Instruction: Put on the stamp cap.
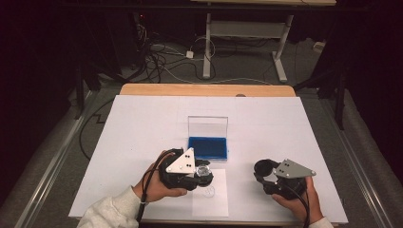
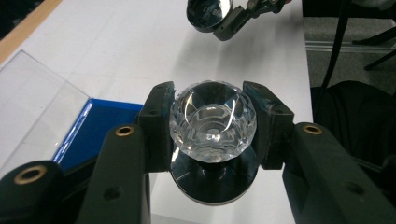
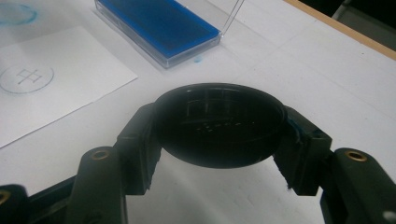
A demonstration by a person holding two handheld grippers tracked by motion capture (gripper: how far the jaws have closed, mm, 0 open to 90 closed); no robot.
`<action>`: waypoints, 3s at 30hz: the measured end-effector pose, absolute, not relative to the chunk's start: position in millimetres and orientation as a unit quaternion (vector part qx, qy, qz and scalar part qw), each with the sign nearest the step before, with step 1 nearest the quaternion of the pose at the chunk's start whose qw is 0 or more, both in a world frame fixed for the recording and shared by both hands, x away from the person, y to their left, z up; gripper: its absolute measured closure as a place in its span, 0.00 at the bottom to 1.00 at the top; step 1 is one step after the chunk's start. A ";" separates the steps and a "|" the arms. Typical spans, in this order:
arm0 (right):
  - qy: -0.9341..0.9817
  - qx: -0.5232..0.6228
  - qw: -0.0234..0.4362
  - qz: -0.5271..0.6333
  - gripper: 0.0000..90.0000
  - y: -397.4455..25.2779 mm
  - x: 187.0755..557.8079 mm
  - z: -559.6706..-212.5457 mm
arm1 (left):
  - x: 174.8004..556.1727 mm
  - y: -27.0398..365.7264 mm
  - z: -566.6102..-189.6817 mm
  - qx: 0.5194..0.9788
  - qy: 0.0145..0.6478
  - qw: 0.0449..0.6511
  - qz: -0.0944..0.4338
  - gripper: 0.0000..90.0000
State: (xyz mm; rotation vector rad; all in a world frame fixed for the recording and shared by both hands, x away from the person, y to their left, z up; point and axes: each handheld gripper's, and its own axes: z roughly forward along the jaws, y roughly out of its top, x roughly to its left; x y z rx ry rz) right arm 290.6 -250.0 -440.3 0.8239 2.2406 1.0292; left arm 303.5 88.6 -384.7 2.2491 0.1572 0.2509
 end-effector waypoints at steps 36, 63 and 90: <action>0.836 0.300 0.267 0.375 0.43 -248.3 289.6 -441.4 | 305.4 62.9 -426.7 0.920 0.044 0.382 0.073 0.61; 0.837 0.300 0.266 0.374 0.43 -248.5 289.8 -441.7 | 310.1 59.2 -444.3 0.927 0.046 0.367 0.065 0.61; 0.837 0.299 0.264 0.373 0.43 -246.0 289.1 -441.9 | 311.3 63.4 -447.3 0.928 0.054 0.363 0.058 0.61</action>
